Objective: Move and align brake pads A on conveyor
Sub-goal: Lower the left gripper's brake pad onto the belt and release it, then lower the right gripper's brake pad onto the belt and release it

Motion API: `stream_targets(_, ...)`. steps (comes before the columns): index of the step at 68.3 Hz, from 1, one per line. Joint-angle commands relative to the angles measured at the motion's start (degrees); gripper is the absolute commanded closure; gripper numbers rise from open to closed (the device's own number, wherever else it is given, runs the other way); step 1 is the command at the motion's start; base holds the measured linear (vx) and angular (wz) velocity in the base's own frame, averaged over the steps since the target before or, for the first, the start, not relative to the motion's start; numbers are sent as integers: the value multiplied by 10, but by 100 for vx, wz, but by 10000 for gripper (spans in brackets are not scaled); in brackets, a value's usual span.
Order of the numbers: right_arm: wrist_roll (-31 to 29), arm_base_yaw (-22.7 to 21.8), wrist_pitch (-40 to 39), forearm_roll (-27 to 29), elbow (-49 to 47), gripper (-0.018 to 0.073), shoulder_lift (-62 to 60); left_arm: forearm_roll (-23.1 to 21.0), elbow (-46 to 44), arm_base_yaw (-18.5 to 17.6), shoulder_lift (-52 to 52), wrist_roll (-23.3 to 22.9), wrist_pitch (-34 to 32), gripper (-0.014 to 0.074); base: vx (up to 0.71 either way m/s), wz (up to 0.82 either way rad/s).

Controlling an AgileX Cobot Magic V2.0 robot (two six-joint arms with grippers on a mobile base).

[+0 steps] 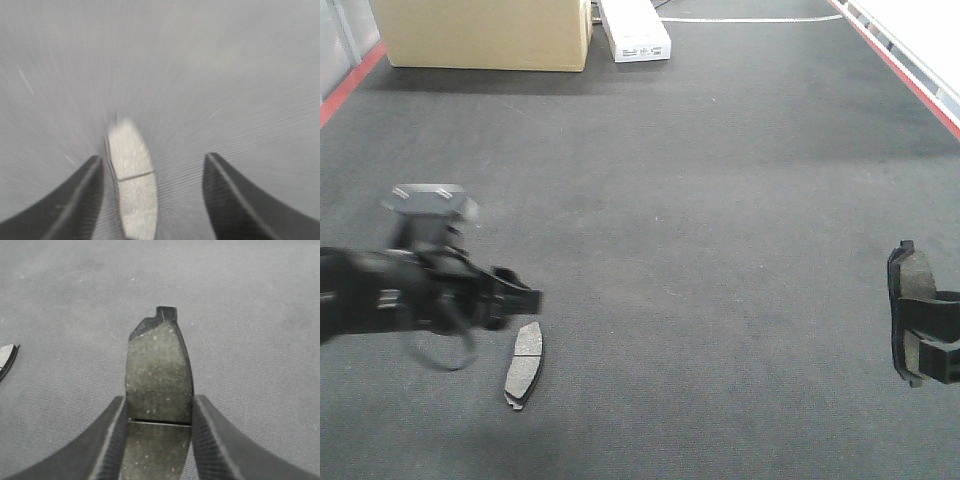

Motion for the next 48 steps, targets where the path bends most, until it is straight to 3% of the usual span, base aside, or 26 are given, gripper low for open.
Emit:
stream_targets(1, -6, -2, -29, 24, -18, 461, -3, 16, 13, -3, -96, 2, -23, 260, 0, 0)
stream_targets(24, -6, -2, -29, 24, -18, 461, -3, 20, 141, -3, -352, 27, -39, 601, 0, 0)
stream_targets(48, -6, -2, -29, 24, -18, 461, -3, 19, 191, -3, -445, 31, -36, 604, 0, 0)
